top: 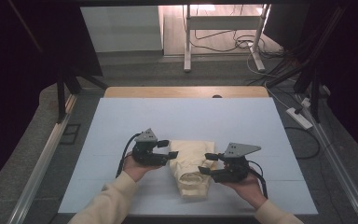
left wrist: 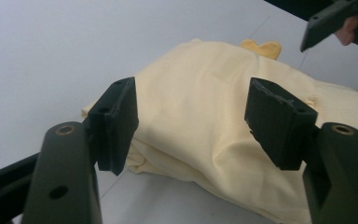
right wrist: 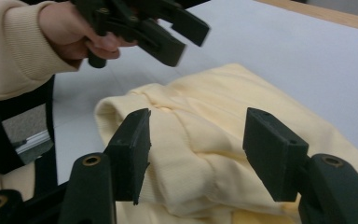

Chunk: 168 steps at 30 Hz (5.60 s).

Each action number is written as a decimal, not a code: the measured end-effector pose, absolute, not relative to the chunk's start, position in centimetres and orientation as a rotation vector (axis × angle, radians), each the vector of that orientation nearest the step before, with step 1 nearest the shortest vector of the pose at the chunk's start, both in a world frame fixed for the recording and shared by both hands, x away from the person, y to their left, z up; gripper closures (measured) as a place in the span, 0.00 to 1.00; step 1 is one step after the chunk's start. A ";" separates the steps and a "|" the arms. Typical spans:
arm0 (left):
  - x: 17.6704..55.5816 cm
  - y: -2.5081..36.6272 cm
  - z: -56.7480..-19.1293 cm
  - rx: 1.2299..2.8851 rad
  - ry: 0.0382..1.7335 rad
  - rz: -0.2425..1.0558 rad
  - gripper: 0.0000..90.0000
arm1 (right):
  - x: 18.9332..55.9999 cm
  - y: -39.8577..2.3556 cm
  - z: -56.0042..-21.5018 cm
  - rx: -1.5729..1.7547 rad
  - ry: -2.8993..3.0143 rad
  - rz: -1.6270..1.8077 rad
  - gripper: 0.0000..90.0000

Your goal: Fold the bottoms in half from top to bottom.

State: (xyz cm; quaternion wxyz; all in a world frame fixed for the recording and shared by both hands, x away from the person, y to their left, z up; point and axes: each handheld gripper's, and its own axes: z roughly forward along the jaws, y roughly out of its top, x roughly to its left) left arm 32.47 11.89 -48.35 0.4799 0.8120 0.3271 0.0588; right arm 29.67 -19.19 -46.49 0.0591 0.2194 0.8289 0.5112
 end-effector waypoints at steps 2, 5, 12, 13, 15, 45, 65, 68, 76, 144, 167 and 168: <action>32.5 11.8 -48.4 1.982 0.803 0.140 0.39 | 29.5 -18.6 -46.4 0.639 2.524 1.539 0.45; 32.4 11.7 -48.3 1.989 0.798 0.145 0.39 | 29.2 -17.6 -46.4 0.601 2.561 1.524 0.44; 32.2 11.7 -48.2 1.992 0.793 0.148 0.39 | 28.9 -16.3 -46.7 0.541 2.610 1.431 0.44; 32.2 11.7 -48.2 1.990 0.794 0.146 0.39 | 29.0 -16.3 -46.7 0.536 2.614 1.414 0.44; 32.3 11.8 -48.2 1.987 0.798 0.147 0.39 | 29.0 -16.1 -47.0 0.540 2.624 1.390 0.44; 32.3 12.7 -48.2 1.977 0.820 0.162 0.39 | 26.9 -16.4 -48.8 0.403 2.749 1.200 0.81; 32.3 13.1 -48.2 1.965 0.833 0.166 0.38 | 27.7 -18.6 -46.0 0.512 2.631 1.440 0.57; 32.3 13.1 -48.2 1.965 0.833 0.167 0.38 | 28.4 -18.4 -45.6 0.538 2.635 1.481 0.77; 32.3 13.1 -48.2 1.964 0.837 0.166 0.38 | 28.9 -16.0 -46.5 0.486 2.739 1.430 0.97; 31.2 14.9 -48.1 1.973 0.860 0.180 0.36 | 30.6 -25.5 -46.9 0.845 2.353 1.436 0.45; 28.3 18.1 -48.9 2.011 0.893 0.228 0.34 | 29.9 -29.7 -48.0 0.923 2.327 1.347 0.41; 28.2 18.2 -48.9 2.011 0.894 0.230 0.34 | 29.9 -29.8 -48.0 0.925 2.326 1.345 0.41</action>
